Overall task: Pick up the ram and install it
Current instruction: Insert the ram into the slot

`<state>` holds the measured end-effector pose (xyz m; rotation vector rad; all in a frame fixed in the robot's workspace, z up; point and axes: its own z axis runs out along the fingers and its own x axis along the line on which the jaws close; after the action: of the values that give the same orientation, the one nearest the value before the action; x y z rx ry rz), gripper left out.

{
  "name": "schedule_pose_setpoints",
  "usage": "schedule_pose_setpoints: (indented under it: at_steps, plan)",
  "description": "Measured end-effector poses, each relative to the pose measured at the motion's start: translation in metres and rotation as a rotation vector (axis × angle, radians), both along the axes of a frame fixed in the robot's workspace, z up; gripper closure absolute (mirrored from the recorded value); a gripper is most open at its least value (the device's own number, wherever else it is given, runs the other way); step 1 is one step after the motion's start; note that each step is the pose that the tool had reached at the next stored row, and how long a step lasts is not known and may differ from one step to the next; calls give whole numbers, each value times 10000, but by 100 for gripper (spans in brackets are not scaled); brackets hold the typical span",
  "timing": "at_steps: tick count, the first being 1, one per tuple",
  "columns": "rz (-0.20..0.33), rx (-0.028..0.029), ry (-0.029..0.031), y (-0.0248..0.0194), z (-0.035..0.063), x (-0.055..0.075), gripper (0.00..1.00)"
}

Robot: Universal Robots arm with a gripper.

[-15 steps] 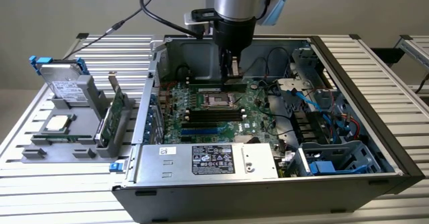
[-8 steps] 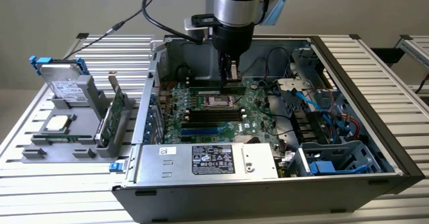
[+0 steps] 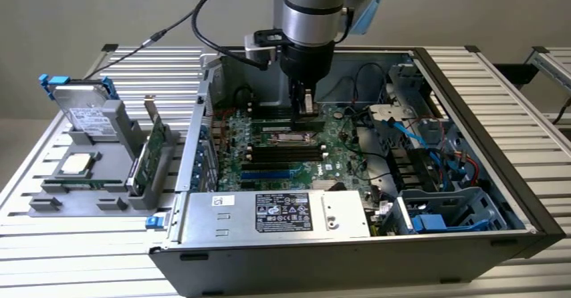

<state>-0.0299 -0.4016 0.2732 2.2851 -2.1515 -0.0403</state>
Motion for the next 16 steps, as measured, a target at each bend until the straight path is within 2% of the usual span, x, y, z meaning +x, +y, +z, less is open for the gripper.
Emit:
schedule_pose_setpoints:
  at_steps: [16]
  plan:
    - [-50, -99, 10, 9, -282, -9, 87]
